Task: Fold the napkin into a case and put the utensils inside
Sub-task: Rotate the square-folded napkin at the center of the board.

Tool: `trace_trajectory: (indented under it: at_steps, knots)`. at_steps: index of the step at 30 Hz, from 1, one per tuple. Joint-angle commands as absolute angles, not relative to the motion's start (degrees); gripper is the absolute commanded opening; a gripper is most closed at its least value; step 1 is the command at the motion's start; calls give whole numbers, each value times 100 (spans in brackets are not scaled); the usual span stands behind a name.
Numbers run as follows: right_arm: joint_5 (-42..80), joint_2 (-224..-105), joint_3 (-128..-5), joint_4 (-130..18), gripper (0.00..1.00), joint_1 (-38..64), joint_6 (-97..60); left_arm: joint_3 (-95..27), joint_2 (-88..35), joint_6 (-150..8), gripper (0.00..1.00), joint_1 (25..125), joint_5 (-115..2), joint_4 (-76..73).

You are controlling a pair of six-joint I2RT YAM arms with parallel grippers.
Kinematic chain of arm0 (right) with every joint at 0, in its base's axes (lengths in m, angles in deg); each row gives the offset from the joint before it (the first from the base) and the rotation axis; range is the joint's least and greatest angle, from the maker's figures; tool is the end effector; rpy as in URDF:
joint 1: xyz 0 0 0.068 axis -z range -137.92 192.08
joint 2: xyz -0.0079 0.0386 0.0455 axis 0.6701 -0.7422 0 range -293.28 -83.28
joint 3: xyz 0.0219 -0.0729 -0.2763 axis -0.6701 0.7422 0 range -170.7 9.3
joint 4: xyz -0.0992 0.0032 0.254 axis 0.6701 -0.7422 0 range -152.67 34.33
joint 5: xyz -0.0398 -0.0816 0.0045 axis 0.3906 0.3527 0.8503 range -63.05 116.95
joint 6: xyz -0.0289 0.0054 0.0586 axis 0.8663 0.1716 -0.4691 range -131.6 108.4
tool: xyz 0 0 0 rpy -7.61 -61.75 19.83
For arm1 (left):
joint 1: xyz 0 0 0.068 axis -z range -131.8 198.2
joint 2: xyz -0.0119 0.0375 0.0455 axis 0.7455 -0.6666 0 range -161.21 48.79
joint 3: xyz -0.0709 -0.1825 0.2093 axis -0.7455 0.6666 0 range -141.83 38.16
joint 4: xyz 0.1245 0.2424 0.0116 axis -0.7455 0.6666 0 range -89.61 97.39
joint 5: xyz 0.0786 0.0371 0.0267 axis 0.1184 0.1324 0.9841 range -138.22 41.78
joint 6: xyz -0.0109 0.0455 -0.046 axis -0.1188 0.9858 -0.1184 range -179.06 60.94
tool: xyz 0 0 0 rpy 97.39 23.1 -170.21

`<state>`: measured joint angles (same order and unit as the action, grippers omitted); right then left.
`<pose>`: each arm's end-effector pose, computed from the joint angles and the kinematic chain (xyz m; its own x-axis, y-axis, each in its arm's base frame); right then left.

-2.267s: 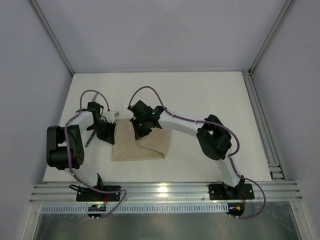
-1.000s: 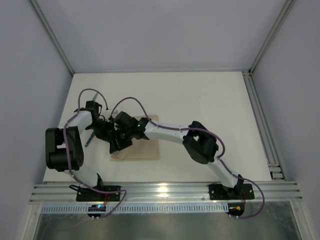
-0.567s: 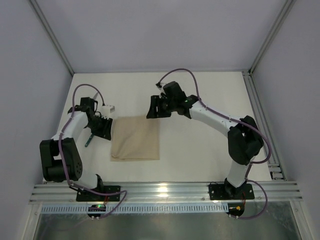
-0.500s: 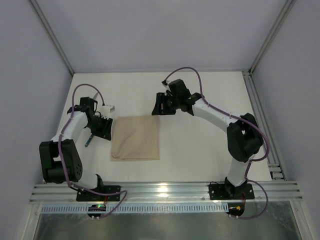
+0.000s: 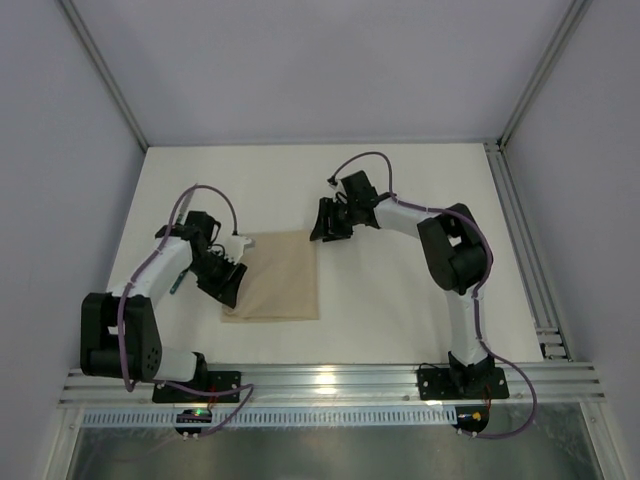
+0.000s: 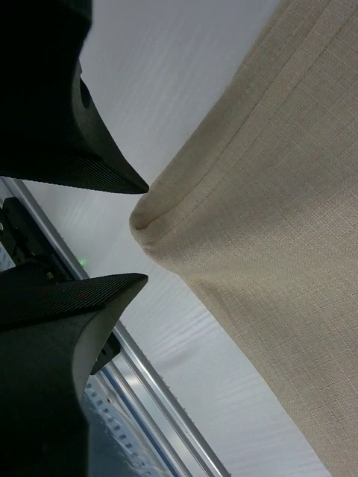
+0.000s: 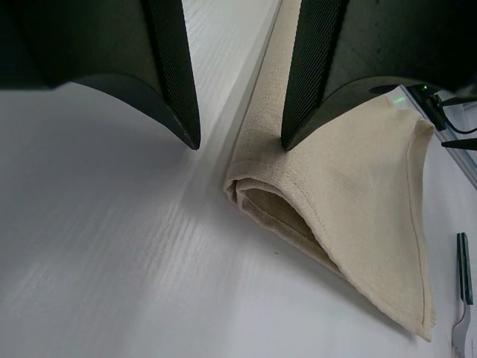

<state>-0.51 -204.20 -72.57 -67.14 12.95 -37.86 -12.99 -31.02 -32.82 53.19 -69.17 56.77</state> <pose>0.4046 0.2528 0.1444 -0.9091 -0.0571 -0.4126 -0.3186 0.7334 0.6005 0.2332 -0.0389 0.1950 -0.8406 0.4880 -0.2351 0.5394 0.7937 -0.2812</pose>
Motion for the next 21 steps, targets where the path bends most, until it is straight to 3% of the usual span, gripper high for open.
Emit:
trace_trajectory:
  at_steps: [1, 7, 12, 16, 21]
  knots:
    - [-310, -20544, -7279, -6193, 51, 1263, -3857, -1229, -3154, -3190, 49, 5478, -6694, 5568]
    - [-565, -20702, -7174, -5788, 36, 1263, -4147, -1211, -3190, -3208, 42, 5497, -6641, 5585]
    - [-733, -20765, -7200, -5629, 5, 1263, -4306, -1342, -2962, -3190, 42, 5479, -6650, 5743]
    - [-435, -20275, -6736, -5298, 4, 1333, -4446, -1492, -2795, -3155, 43, 5479, -6825, 5875]
    - [293, -19000, -4716, -4495, 4, 1755, -5053, -1782, -2794, -3120, 47, 5470, -7124, 5805]
